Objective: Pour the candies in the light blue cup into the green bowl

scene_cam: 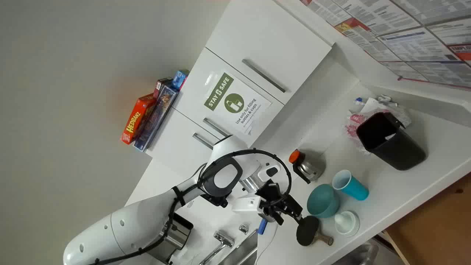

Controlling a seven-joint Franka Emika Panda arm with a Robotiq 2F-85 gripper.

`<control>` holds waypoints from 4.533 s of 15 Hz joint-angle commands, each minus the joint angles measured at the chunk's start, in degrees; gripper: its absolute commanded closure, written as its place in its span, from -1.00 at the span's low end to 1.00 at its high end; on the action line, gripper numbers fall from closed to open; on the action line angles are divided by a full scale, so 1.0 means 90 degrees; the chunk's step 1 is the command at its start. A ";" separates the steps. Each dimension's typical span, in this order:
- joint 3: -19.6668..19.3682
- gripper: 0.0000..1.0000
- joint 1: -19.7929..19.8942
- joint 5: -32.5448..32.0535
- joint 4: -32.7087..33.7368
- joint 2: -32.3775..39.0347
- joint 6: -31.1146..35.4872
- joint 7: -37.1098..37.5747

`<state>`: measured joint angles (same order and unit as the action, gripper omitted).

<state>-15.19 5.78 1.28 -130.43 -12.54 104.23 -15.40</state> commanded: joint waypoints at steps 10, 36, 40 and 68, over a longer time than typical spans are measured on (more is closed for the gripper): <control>0.0215 -1.00 0.0049 -0.0039 0.0495 0.0590 0.1034 -0.0508; 0.1043 -1.00 0.0664 0.0566 0.2809 0.4247 0.4414 -0.0772; 0.1229 -1.00 0.0866 0.0511 0.3315 0.4876 0.4512 -0.0788; 0.1298 0.97 0.0477 -0.0399 0.4258 0.5405 0.3704 -0.0538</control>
<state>-2.15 12.60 2.07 -91.07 40.34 141.72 -22.94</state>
